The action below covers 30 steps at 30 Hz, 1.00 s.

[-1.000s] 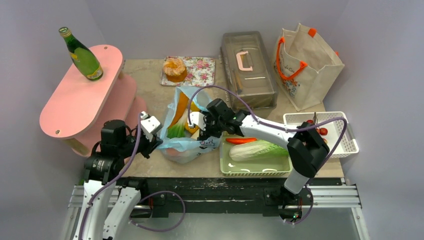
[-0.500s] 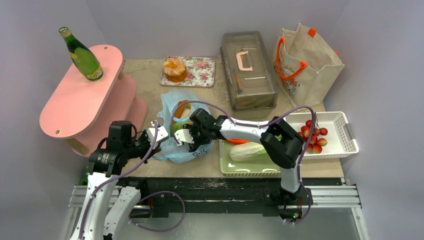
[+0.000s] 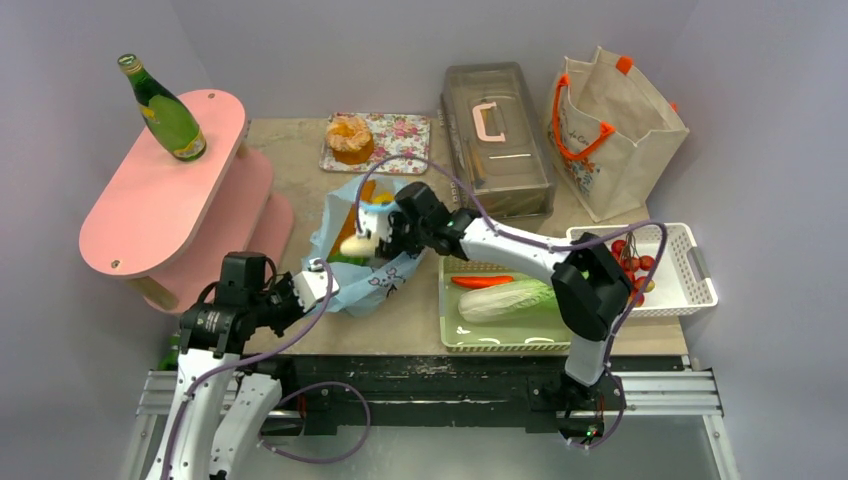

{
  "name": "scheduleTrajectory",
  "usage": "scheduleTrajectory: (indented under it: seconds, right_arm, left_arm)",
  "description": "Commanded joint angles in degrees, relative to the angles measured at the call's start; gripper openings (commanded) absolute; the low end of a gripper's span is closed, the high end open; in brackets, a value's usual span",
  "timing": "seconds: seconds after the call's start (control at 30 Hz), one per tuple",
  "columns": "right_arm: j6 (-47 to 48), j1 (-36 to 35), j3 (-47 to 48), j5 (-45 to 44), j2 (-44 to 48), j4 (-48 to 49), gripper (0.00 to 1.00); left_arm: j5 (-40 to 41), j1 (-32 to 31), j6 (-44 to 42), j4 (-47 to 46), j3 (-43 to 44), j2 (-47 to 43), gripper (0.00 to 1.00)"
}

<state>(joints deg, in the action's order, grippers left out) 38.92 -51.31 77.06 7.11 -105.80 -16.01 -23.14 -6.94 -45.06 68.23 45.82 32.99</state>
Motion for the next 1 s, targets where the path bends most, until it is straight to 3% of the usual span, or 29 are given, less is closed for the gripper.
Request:
scheduleTrajectory:
  seconds: [0.0, 0.17, 0.3, 0.43, 0.7, 0.97]
  right_arm:
    - [-10.42, 7.05, 4.52, -2.04, 5.72, 9.63, 0.00]
    - [-19.82, 11.18, 0.83, 10.35, 10.42, 16.52, 0.00]
    - [-29.31, 11.41, 0.87, 26.08, 12.89, 21.04, 0.00]
    - [-43.04, 10.89, 6.16, 35.18, 12.73, 25.90, 0.00]
    - [-59.01, 7.61, 10.45, 38.58, 13.60, 36.86, 0.00]
    - [-75.08, 8.20, 21.85, 33.03, 17.46, 45.49, 0.00]
  left_arm:
    - [6.39, 1.70, -5.21, 2.66, -0.15, 1.10, 0.00]
    - [5.92, 1.77, -5.06, 0.62, -0.54, -0.17, 0.00]
    - [4.63, 1.75, 2.23, -4.10, 1.94, 2.60, 0.00]
    - [-1.15, 1.75, 9.20, -6.93, 5.04, 6.75, 0.00]
    - [-2.03, 1.75, 21.18, -15.35, 5.44, 9.81, 0.00]
    - [-2.74, 1.73, 24.05, -17.46, 4.34, 11.33, 0.00]
